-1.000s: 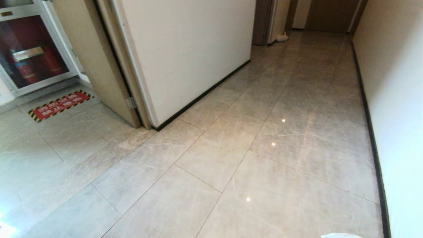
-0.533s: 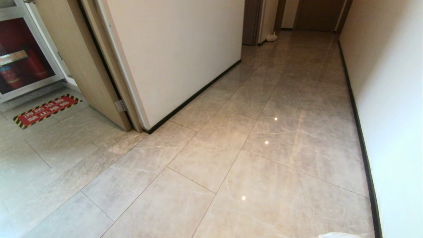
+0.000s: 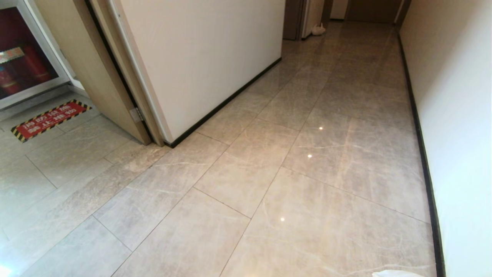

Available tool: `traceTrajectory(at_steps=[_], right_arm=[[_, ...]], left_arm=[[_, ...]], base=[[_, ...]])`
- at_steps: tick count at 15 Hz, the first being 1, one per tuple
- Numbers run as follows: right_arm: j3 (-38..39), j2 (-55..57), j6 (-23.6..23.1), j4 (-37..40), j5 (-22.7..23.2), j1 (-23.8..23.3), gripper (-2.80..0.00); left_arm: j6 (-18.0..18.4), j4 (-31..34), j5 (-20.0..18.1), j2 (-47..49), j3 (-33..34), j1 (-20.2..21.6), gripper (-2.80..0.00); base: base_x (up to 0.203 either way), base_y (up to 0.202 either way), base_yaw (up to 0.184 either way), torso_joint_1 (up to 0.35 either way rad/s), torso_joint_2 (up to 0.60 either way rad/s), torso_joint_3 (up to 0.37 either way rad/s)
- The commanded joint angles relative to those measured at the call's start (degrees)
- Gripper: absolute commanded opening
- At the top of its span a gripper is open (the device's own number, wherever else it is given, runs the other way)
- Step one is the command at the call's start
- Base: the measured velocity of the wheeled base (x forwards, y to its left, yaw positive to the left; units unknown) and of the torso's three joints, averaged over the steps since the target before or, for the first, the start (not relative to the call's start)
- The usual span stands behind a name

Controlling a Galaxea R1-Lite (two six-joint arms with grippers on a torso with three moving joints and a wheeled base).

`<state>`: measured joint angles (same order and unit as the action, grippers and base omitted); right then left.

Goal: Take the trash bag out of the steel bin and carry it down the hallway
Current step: Put the trash bag at the door

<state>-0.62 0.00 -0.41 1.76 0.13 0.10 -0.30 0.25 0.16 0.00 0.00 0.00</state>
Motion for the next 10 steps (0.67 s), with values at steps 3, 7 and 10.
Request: traceTrajectory(at_steps=[3,7,10], right_arm=[[0.01,0.09,-0.03,0.0,0.04,-0.01,-2.8],[0.01,0.09,-0.03,0.0,0.04,-0.01,-2.8],[0.01,0.09,-0.03,0.0,0.04,-0.01,-2.8]], left_arm=[[-0.05,0.02,0.02,0.0,0.0,0.0,-2.8],[-0.05,0.02,0.02,0.0,0.0,0.0,-2.8],[-0.05,0.02,0.02,0.0,0.0,0.0,-2.8]], base=[[0.0,0.0,0.0,0.003,0.0,-0.194],[0.0,0.0,0.0,0.004,0.0,-0.2],[0.0,0.0,0.0,0.002,0.0,-0.199]])
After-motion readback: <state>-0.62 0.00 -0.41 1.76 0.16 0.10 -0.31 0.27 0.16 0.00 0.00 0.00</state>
